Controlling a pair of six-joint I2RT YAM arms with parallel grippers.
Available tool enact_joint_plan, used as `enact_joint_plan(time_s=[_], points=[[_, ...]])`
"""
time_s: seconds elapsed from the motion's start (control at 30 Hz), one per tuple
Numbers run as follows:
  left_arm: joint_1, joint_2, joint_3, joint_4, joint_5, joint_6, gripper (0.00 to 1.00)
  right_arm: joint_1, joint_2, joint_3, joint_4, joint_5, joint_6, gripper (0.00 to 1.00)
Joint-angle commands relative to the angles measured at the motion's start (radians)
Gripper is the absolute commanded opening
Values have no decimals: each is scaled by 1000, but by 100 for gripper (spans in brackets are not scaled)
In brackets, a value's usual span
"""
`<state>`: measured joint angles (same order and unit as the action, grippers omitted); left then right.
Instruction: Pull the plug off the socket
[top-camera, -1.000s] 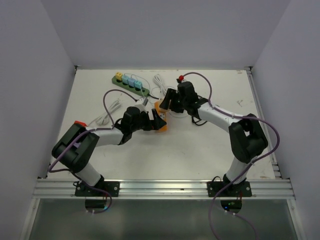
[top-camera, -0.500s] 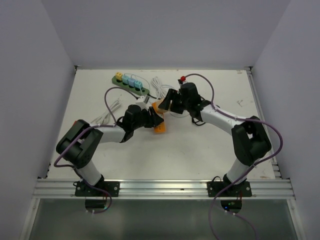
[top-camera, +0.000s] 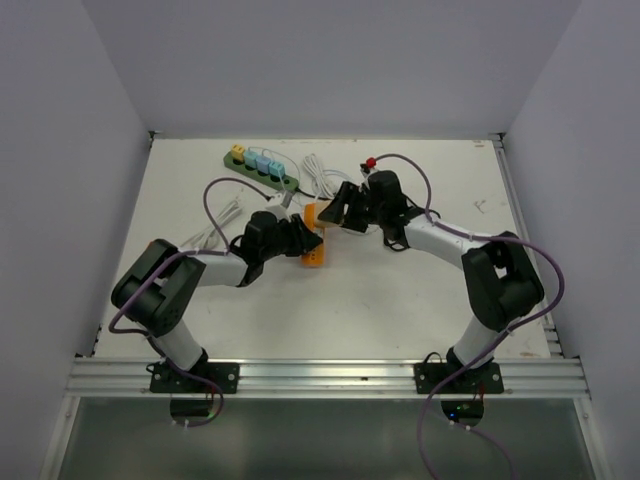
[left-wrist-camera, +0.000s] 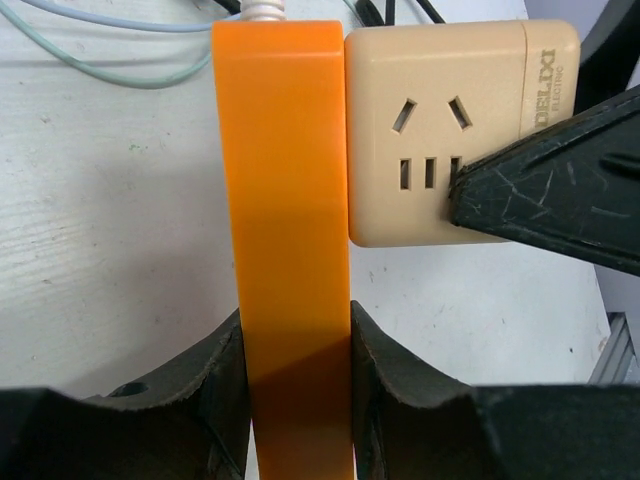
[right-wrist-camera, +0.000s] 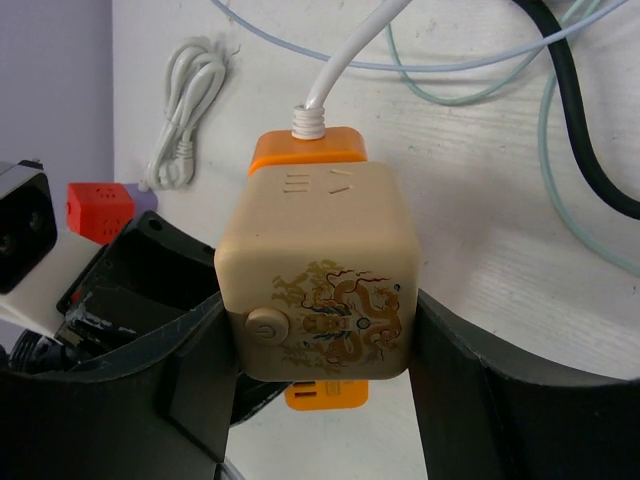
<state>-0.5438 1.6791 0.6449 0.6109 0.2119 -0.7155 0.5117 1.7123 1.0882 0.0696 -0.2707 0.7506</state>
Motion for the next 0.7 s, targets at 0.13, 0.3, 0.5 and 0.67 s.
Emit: enact_joint_plan(time_s=[0.13, 0.3, 0.5, 0.67], points=[[111, -18, -57, 248, 271, -100, 0, -96, -43, -111, 331, -180, 128, 7], [133, -25, -31, 201, 270, -52, 0, -98, -25, -93, 308, -190, 96, 8], [56, -47, 68, -111, -1, 132, 0, -38, -26, 15, 61, -26, -25, 7], [36, 19, 137, -262, -134, 152, 0, -15, -29, 65, -45, 86, -57, 7]])
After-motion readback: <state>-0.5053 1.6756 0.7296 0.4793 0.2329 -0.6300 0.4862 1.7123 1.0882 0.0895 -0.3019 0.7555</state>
